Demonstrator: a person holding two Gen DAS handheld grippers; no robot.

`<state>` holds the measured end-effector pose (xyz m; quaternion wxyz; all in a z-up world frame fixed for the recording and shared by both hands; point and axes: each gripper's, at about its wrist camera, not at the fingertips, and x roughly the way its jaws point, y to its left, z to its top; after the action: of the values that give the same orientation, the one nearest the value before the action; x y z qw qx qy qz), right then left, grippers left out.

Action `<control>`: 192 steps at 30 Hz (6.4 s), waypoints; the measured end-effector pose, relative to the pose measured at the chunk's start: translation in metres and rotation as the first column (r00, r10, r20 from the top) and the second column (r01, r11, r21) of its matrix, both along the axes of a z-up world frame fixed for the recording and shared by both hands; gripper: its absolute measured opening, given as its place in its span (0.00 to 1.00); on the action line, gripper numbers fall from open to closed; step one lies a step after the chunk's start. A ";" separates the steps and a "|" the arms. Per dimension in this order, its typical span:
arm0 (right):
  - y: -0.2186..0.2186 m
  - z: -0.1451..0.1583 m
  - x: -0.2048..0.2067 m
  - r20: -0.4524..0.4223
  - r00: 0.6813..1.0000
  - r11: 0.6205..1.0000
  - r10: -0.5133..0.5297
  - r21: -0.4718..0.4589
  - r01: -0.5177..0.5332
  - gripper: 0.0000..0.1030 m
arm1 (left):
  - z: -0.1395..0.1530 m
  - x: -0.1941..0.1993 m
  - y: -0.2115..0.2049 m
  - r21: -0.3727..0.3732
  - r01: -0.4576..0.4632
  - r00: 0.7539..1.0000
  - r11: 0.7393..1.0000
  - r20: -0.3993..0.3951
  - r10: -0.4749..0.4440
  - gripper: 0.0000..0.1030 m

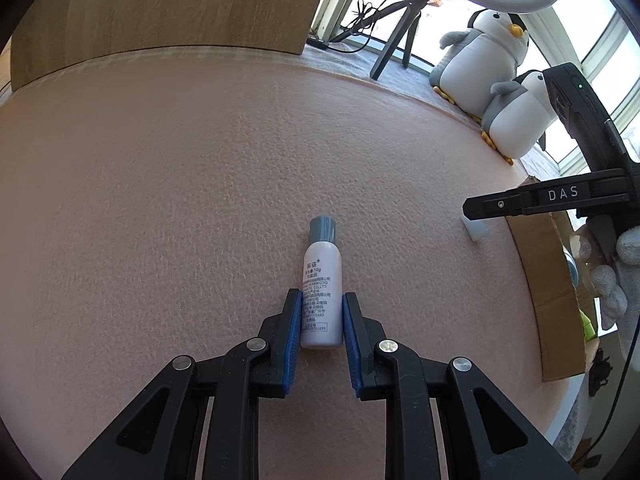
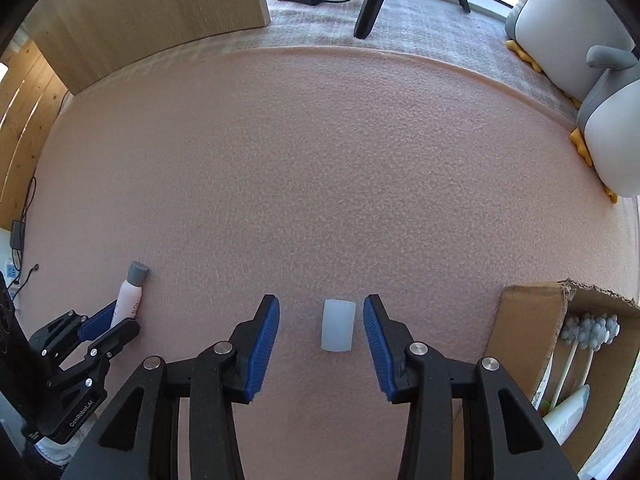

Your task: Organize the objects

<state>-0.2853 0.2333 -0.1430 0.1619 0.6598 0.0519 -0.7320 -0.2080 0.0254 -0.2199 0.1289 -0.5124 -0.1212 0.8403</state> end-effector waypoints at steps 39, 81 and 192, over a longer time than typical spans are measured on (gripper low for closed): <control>0.020 0.010 0.061 -0.195 0.980 0.997 -0.048 -0.071 0.035 0.08 | 0.006 -0.011 0.018 -0.105 0.020 1.000 0.994 0.019 -0.019 0.21; 0.245 0.078 0.147 -0.361 0.863 0.928 -0.354 -0.252 0.275 0.08 | 0.082 -0.026 0.311 -0.030 0.350 0.930 0.936 -0.109 -0.352 0.21; -0.061 0.100 0.217 -0.460 0.865 0.964 -0.201 -0.251 0.090 0.61 | 0.121 0.122 -0.087 -0.222 -0.149 0.977 0.963 -0.186 0.108 0.94</control>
<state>-0.0681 0.1724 -0.0426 0.1604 0.4370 -0.0415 -0.8841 -0.0858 -0.0615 -0.0989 0.0222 -0.4404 -0.0425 0.8965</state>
